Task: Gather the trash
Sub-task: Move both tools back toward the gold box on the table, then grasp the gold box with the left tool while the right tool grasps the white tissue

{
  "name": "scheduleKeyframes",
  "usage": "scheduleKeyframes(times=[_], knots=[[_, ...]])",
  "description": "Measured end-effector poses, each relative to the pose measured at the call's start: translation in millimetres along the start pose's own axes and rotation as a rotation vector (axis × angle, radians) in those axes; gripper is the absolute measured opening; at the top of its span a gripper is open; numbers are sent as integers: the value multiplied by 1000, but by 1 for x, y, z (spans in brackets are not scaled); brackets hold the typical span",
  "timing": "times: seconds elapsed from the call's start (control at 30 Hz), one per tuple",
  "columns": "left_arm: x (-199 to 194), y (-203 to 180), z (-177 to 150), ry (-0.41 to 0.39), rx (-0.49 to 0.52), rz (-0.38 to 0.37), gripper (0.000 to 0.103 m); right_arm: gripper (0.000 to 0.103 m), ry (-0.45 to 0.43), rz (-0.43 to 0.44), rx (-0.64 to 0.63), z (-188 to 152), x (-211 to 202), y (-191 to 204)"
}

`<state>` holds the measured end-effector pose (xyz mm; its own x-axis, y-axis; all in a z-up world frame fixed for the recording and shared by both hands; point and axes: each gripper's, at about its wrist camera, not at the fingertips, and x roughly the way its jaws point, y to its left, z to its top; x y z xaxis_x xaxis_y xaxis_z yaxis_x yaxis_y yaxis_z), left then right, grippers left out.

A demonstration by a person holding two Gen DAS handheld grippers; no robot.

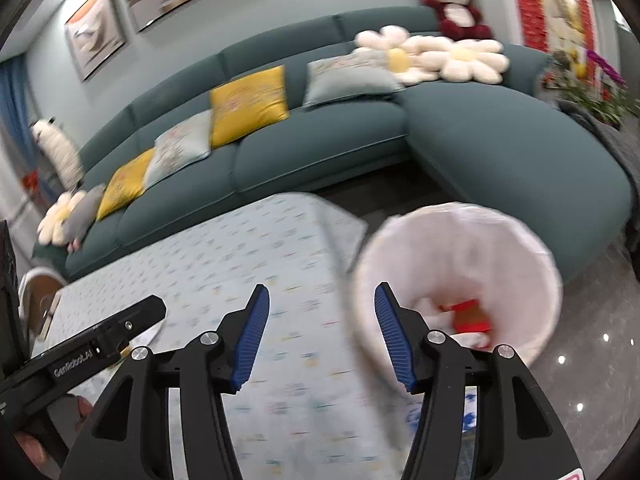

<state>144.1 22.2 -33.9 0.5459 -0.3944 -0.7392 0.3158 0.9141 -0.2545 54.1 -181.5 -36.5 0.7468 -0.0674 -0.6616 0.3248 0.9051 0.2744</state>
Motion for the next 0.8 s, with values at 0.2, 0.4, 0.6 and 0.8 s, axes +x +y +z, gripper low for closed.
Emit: scheduleKeyframes(times=[0.2,0.4,0.6,0.8], knots=[[-12,95,-5,-4,-63,112,78,54,67,84,-70,-17,28,74],[-13,187,-15,17,-139,197,79,54,143,143,-145,-41,63,144],[2,236,-22,38,-184,197,79,54,214,169,-197,-65,102,195],[21,258,-22,50,-245,152,79,54,262,173,-238,-80,137,232]])
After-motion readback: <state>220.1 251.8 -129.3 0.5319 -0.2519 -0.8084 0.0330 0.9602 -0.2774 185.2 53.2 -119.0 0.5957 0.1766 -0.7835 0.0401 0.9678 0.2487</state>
